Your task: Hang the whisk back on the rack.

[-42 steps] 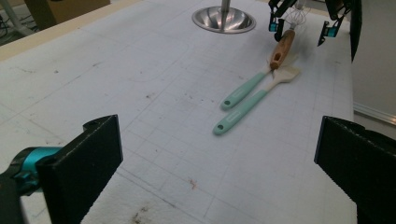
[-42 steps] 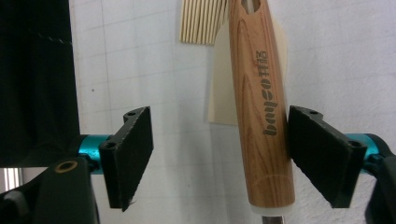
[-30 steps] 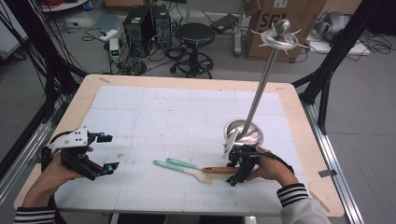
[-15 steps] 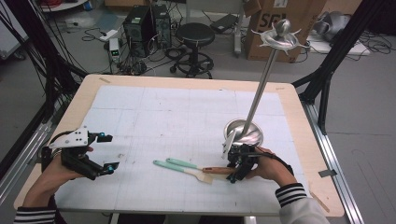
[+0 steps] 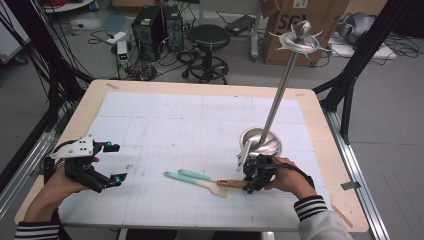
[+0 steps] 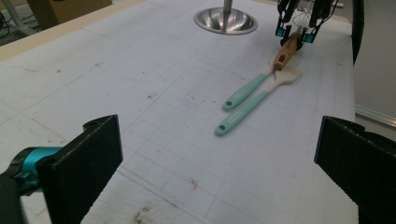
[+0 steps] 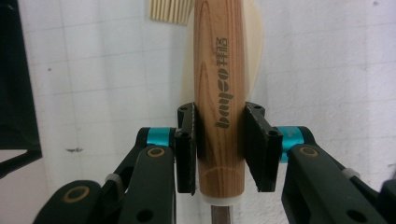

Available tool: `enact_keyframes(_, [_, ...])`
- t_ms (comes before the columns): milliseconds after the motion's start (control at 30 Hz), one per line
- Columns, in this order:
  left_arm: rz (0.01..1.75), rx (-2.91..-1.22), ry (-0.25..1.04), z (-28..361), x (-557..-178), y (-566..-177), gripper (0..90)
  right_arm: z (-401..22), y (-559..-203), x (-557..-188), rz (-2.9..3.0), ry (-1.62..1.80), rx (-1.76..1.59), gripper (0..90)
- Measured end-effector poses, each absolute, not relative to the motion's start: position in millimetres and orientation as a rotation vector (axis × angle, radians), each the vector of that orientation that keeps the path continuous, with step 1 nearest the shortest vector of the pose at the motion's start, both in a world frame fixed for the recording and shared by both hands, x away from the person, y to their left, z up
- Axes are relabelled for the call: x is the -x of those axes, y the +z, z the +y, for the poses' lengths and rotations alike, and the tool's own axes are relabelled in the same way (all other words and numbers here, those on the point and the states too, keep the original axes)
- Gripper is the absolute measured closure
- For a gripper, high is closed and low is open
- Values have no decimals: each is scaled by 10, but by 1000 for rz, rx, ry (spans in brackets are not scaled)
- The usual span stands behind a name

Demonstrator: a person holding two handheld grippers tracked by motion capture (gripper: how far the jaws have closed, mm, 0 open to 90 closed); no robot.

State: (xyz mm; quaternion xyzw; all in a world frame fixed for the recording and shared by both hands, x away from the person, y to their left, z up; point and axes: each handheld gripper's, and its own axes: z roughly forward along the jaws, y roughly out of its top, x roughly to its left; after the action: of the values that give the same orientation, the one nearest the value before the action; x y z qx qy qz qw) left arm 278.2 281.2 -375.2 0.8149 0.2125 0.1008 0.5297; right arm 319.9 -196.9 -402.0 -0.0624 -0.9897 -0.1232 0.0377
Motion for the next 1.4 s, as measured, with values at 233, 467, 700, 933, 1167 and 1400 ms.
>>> enact_keyframes(233, [514, -1948, 240, 2825, -2789, -3759, 16, -2089, -3880, -3207, -3034, -500, 236, 672])
enact_keyframes(467, [519, -1944, 243, 2834, -2783, -3758, 16, -2329, -3610, -3178, -3012, -733, 330, 672])
enact_keyframes(700, [526, -1944, 247, 2840, -2781, -3759, 16, -2605, -3395, -3104, -2970, -919, 371, 672])
enact_keyframes(933, [529, -1944, 242, 2841, -2800, -3769, 16, -2927, -3188, -3040, -2954, -1057, 459, 673])
enact_keyframes(1167, [541, -1928, 237, 2862, -2816, -3767, 17, -3267, -3037, -3015, -2882, -1302, 586, 673])
enact_keyframes(1400, [546, -1931, 236, 2867, -2831, -3775, 17, -3515, -2839, -3007, -2831, -1489, 641, 673])
